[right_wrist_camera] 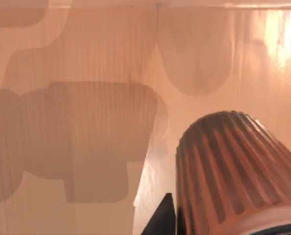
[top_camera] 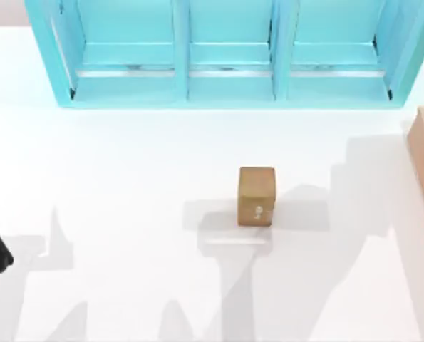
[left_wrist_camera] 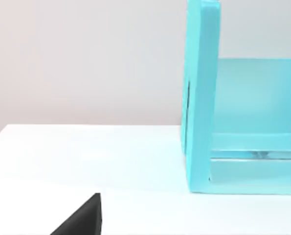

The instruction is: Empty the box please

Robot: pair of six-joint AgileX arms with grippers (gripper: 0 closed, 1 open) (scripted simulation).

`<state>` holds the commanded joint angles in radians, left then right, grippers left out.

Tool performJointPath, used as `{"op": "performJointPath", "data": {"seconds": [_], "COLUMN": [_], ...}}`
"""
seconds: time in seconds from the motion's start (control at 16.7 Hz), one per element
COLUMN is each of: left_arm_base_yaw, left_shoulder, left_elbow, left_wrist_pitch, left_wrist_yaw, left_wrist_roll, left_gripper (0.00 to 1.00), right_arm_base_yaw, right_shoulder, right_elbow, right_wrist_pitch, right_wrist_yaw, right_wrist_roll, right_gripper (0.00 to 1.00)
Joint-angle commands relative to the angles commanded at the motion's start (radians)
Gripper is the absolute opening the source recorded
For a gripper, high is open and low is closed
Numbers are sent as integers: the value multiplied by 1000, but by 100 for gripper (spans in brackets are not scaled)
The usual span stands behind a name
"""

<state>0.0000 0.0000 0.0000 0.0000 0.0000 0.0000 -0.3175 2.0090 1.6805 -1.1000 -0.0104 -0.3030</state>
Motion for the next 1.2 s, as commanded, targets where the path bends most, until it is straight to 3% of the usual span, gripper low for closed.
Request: {"op": "performJointPath", "data": {"seconds": [0.54,0.96,1.2], "left_arm_base_yaw": [0,0,0], "left_shoulder": [0,0,0], "left_elbow": [0,0,0], "left_wrist_pitch": [0,0,0], "left_wrist_yaw": [0,0,0], "left_wrist_roll": [0,0,0], "left_gripper": [100,100,100], "right_arm_base_yaw": [-56,-46,99], "right_shoulder": [-17,-14,-30], "right_elbow": [255,254,198], "right_wrist_pitch": [-396,-411,-370], "right_wrist_yaw": [10,11,13], "right_wrist_roll": [-52,-46,99], "right_gripper": [0,0,0]}}
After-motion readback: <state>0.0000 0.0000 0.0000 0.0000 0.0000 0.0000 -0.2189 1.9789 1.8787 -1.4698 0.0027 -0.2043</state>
